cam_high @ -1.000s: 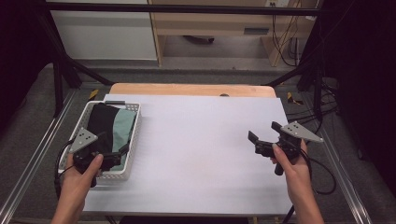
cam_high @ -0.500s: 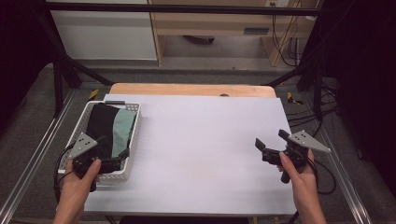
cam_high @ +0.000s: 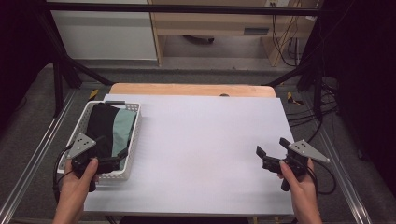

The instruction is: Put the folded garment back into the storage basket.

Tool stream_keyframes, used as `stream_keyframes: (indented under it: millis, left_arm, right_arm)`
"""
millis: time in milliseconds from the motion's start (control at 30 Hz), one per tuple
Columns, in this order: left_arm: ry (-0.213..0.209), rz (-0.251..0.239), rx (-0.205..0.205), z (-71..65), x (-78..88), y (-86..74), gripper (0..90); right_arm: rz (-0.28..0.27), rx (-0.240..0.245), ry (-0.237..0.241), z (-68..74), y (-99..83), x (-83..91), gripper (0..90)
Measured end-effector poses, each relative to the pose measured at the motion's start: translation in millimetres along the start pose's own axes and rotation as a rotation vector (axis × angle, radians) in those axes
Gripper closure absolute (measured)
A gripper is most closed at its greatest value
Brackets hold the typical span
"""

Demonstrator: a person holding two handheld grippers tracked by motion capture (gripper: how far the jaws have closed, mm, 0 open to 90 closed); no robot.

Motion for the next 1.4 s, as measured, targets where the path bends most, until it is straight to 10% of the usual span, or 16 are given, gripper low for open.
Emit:
stream_keyframes:
  millis: [1400]
  left_arm:
    - [-0.009,0.008,0.007,1.8,-4.0,-5.6,4.4]
  right_arm:
    - [0.094,0.069,0.087,29.3,-41.0,-15.4,4.0]
Point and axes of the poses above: each handheld gripper's, and its own axes: x roughly backward along the jaws, y roughly out of its top, z roughly to its left, the point moved 6 cm from there along -x, roughly forward along the jaws, and after that the axes turned 15 degrees about -y, right-handed, at the moved point
